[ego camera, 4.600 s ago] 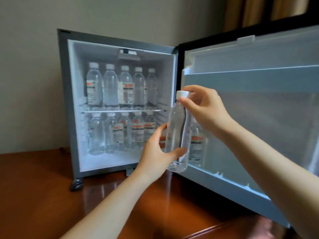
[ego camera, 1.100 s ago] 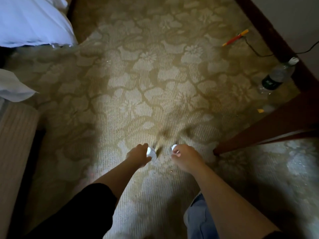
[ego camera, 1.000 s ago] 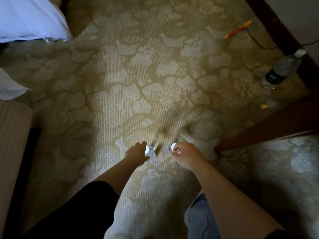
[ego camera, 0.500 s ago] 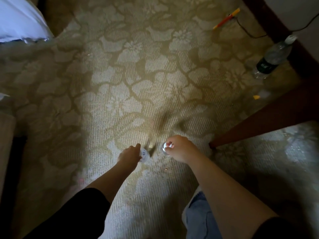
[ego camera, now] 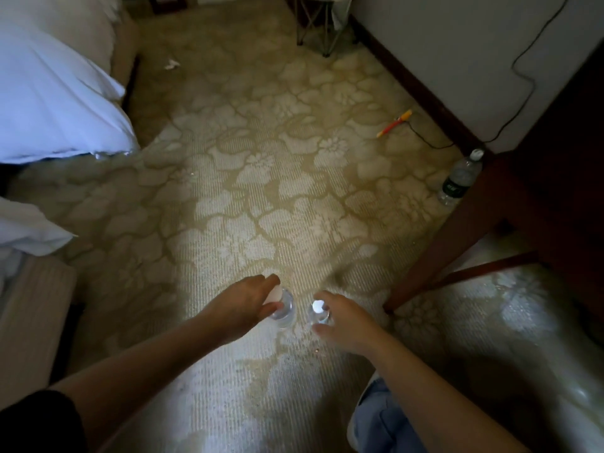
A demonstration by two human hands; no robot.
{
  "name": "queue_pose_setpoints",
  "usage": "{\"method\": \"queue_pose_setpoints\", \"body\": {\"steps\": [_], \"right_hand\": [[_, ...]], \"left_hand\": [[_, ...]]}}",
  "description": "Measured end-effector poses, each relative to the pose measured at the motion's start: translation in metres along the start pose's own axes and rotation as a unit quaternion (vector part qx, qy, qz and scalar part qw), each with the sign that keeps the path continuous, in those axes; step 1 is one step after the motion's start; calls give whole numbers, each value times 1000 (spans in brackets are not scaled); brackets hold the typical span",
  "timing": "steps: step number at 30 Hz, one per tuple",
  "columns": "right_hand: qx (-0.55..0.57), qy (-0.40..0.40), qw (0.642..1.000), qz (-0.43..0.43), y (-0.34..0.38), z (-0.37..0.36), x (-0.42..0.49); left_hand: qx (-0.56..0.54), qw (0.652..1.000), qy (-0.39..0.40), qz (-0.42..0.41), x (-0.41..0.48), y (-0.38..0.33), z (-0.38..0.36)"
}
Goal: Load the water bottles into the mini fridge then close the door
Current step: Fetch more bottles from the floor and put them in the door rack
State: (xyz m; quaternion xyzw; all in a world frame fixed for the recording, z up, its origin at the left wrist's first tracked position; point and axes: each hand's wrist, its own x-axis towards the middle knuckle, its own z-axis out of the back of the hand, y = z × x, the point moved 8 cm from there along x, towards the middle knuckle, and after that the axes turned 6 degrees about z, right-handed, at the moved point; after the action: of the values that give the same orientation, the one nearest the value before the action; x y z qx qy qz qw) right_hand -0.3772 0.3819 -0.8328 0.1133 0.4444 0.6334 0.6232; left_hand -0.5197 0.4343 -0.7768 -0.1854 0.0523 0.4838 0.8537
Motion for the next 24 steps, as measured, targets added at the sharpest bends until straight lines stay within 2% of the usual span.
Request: {"method": "queue_pose_setpoints", "body": {"steps": [4, 9, 15, 18, 20, 24], "right_hand": [[61, -68, 994, 62, 51, 34, -33], [102, -150, 971, 156, 115, 87, -94], [143, -247, 937, 203, 151, 143, -193], [146, -309, 917, 206, 158, 158, -248], [124, -349, 907, 202, 161, 163, -283], [131, -411, 881, 196, 158, 178, -349]], "left_hand": [[-59, 993, -74, -76, -24, -39, 74], [-150, 967, -129, -159, -57, -102, 151], [-210, 932, -146, -257, -101, -187, 215], [-257, 911, -111, -302, -126, -231, 235], [-289, 898, -87, -320, -142, -256, 242], [-346, 868, -114, -338, -172, -301, 250]]}}
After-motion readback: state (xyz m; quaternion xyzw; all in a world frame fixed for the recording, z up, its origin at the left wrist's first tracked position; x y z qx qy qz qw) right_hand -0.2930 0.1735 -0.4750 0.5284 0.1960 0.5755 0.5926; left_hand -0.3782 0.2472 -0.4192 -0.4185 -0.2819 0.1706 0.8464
